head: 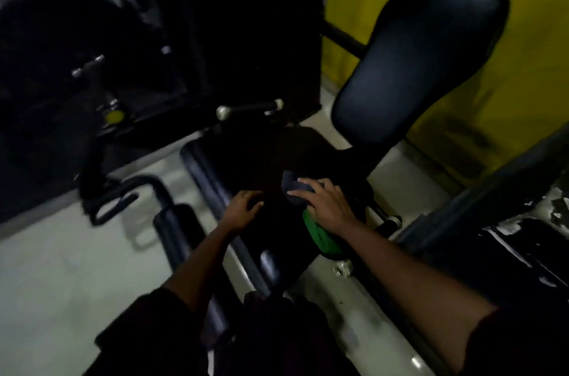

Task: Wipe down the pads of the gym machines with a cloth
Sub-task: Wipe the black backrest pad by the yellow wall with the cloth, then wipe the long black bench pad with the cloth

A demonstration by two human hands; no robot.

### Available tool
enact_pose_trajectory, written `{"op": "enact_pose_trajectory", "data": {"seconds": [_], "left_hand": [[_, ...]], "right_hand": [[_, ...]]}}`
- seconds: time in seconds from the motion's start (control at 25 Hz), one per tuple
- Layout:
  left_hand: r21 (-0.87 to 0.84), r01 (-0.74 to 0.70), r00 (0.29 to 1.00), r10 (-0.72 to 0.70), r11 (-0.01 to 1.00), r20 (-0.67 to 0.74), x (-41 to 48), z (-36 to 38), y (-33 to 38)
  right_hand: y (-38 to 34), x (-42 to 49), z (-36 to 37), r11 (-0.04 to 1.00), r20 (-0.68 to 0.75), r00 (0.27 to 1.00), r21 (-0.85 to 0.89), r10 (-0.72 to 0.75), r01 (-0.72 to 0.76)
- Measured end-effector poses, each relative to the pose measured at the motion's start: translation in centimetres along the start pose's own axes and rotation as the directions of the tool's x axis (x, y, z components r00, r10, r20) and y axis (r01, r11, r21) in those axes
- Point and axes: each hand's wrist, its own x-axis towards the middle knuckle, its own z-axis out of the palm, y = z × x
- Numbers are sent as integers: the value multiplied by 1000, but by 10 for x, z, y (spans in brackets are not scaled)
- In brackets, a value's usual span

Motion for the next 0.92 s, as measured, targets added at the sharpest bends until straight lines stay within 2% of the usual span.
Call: {"op": "enact_pose_trajectory", "data": {"seconds": [0.16, 0.32, 0.56, 0.72, 0.84, 0.92], "left_hand": [[-38, 167, 982, -169, 985, -81, -107, -6, -30], [-154, 345, 915, -369, 926, -166, -195, -20, -70], [-348, 525, 727, -622, 777, -291, -307, -55, -155], [-446, 572, 593, -723, 689, -355, -377, -98, -241], [-534, 574, 480, -783, 621, -395, -425, -143, -303], [-579, 558, 436, -804, 594, -404, -448, -174, -337]], "right_hand": [[-51, -31, 8, 972, 45, 972, -16, -232, 233], [-112, -32, 23, 914, 77, 912, -4, -404, 405], [-253, 1, 58, 759, 161, 743, 66, -649, 648], [-378, 34, 89, 622, 171, 606, 64, -777, 780], [-473, 62, 111, 557, 196, 537, 66, -821, 828], [-527, 82, 119, 523, 209, 501, 62, -840, 850]]}}
